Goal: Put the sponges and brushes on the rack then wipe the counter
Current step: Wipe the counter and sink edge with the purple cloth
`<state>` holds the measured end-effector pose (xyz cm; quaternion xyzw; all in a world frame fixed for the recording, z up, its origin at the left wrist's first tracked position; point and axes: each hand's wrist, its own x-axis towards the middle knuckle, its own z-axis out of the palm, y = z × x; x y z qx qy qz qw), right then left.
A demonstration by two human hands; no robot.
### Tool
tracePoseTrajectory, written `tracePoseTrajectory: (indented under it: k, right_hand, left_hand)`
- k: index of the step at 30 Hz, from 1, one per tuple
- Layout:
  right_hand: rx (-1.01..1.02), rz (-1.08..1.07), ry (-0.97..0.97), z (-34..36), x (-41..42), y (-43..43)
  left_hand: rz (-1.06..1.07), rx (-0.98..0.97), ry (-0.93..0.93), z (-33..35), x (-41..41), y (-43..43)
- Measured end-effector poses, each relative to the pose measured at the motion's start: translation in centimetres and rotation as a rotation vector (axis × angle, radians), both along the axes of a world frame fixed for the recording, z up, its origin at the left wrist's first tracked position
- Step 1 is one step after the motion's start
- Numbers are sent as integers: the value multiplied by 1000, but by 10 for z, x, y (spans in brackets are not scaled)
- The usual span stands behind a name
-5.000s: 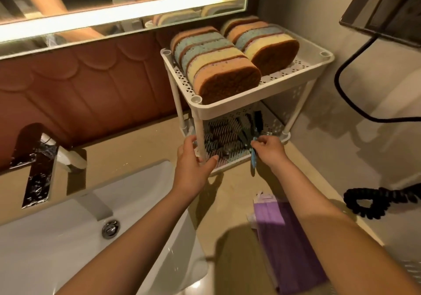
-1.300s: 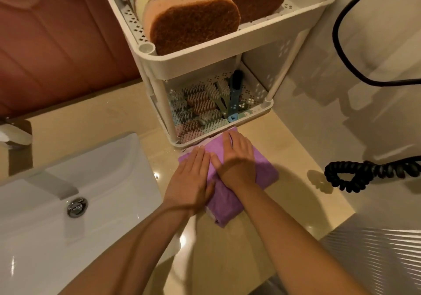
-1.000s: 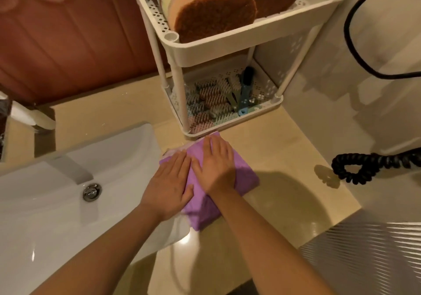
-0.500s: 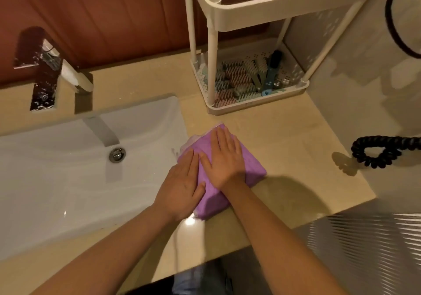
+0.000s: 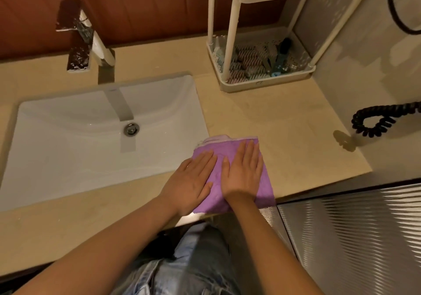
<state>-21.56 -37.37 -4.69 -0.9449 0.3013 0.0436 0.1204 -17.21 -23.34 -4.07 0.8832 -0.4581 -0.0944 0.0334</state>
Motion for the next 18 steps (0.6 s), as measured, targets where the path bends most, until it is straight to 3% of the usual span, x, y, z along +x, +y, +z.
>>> tracePoseTrajectory:
  k: [7, 18]
  right_hand:
    - [121, -33, 3, 13, -19, 42]
    - [373, 316, 130, 28, -3, 132]
  left_hand:
    - [-69, 55, -35, 3, -2, 42]
    - [139, 136, -76, 1, -13, 166]
